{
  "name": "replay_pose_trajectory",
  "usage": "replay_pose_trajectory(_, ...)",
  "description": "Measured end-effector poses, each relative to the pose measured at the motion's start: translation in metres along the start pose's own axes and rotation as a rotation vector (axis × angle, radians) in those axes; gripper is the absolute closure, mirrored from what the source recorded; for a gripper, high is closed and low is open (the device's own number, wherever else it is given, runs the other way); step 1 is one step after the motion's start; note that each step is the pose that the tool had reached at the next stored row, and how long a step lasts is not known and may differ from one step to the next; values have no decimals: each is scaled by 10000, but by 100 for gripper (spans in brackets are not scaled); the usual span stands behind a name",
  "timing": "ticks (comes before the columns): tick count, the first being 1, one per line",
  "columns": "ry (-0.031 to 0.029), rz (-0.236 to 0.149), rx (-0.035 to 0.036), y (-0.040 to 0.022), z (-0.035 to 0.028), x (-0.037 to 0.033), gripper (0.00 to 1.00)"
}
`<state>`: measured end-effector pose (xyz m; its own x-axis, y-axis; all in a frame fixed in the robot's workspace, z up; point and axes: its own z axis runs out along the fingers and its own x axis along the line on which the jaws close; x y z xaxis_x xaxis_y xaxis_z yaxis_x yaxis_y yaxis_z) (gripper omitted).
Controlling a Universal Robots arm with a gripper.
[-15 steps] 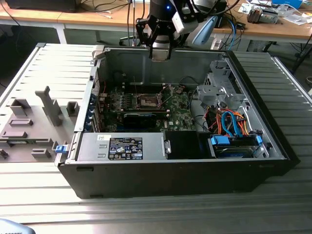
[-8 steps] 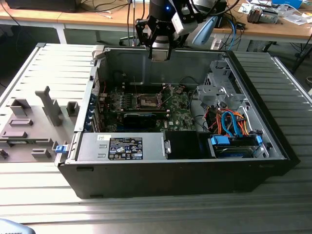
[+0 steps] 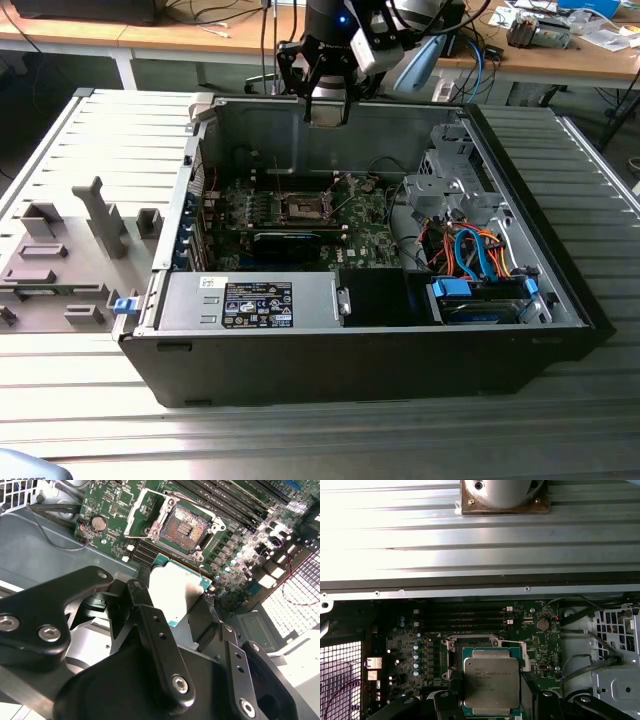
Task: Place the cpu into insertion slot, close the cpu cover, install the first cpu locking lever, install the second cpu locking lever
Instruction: 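Place the cpu into insertion slot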
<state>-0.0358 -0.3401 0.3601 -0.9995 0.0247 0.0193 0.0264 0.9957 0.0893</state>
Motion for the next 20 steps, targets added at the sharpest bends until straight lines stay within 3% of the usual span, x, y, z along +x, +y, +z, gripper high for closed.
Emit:
replay_pose_trajectory(10, 0, 0, 0, -1, 10, 2, 45)
replay_pose_trajectory(12, 0, 0, 0, -5, 57, 5, 45)
replay_pose_trajectory(20, 0, 0, 0, -6, 67, 5, 45)
